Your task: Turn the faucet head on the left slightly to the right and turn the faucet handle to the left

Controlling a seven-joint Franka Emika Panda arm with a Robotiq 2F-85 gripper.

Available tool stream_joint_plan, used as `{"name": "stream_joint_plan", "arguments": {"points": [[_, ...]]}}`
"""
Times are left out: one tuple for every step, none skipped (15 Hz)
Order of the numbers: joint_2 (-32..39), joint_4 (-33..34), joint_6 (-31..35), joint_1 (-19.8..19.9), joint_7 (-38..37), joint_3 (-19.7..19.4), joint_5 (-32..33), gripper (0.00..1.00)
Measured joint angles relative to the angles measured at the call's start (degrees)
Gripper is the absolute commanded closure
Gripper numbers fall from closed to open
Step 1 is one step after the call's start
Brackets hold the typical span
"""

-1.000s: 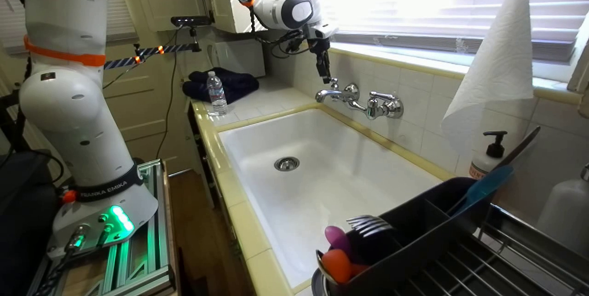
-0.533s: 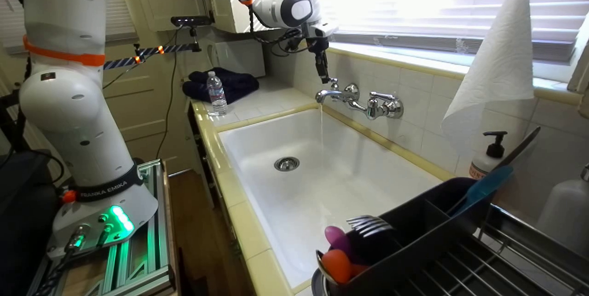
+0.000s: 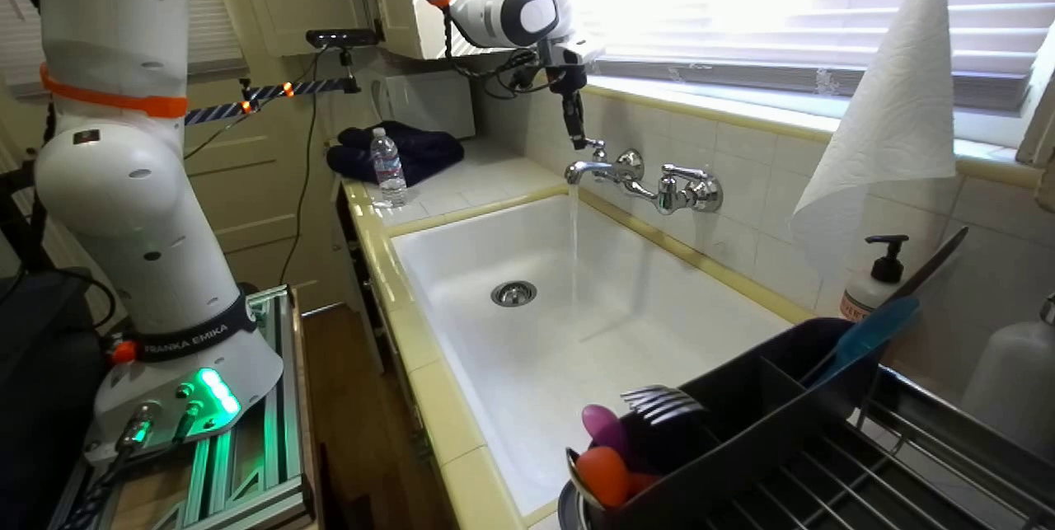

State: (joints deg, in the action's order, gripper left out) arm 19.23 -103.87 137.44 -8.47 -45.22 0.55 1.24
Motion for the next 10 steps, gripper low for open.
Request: {"name": "stream_joint_plan", "arguments": {"points": [[-0.1,-0.1,-0.2,0.0,0.0,0.0,0.0,0.40],[-0.2,-0.1,-0.3,0.0,0.2,0.0,0.1,0.37],[-0.2,-0.2,-0.4,0.0,0.4,0.0,0.2,0.37],[-0.2,-0.2,-0.4,0.0,0.6,0.0,0.3,0.30],[-0.2,-0.3,-0.6,-0.1,0.8,-0.1,0.5,0.23],[-0.2,-0.4,-0.7,-0.1,1.0,-0.1,0.6,0.16],[-0.2,-0.6,-0.8,-0.1,1.4,-0.1,0.6,0.08],[-0.3,-0.8,-0.8,-0.2,1.8,-0.1,0.7,0.02],[-0.4,-1.1,-0.8,-0.2,2.2,-0.1,0.8,0.00],[-0.6,-1.4,-0.8,-0.4,2.7,-0.1,0.9,0.00]]}}
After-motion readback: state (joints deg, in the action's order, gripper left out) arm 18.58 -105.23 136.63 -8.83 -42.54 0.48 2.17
